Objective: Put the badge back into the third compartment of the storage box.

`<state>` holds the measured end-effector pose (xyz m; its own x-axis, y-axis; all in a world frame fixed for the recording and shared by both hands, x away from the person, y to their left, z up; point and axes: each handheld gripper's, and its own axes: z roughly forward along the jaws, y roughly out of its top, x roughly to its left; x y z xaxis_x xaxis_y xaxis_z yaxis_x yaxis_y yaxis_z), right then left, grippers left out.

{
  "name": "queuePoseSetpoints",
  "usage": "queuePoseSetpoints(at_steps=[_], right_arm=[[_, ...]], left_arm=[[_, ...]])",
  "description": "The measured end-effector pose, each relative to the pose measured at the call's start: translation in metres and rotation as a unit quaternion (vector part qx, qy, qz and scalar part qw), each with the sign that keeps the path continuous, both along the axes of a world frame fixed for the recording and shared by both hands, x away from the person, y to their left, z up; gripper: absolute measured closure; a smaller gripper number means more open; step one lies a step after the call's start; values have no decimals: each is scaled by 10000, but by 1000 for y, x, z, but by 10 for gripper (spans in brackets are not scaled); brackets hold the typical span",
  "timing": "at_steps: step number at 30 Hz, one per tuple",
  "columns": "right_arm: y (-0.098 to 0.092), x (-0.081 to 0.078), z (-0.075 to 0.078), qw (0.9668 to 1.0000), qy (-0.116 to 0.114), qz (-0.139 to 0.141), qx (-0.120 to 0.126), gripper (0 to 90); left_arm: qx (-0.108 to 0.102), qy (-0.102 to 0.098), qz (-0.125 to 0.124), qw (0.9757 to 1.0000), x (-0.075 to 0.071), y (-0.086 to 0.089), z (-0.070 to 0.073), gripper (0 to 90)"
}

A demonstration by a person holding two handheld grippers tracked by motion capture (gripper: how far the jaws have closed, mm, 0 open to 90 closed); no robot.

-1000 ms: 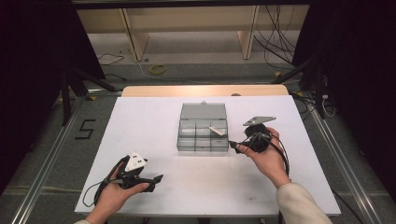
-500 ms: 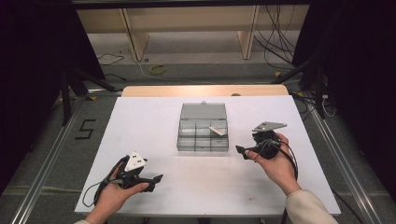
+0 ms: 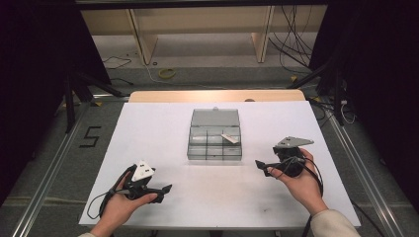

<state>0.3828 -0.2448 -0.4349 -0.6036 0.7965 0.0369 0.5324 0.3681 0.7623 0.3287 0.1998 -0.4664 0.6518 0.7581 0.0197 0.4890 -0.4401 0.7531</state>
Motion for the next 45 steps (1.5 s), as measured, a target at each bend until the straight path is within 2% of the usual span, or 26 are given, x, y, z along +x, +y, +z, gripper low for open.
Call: queuePoseSetpoints(at_steps=[14, 26, 45], right_arm=[[-19, -15, -8, 10000, -51, -33, 40, 165], [-29, -26, -16, 9999, 1, -55, 99, 165], [-39, -41, -27, 10000, -17, -25, 3, 165]], left_arm=[[5, 0, 13, 10000, 0, 1, -1, 165], [11, 0, 4, 10000, 0, 1, -1, 165], [41, 6, -29, 10000, 0, 0, -1, 165]])
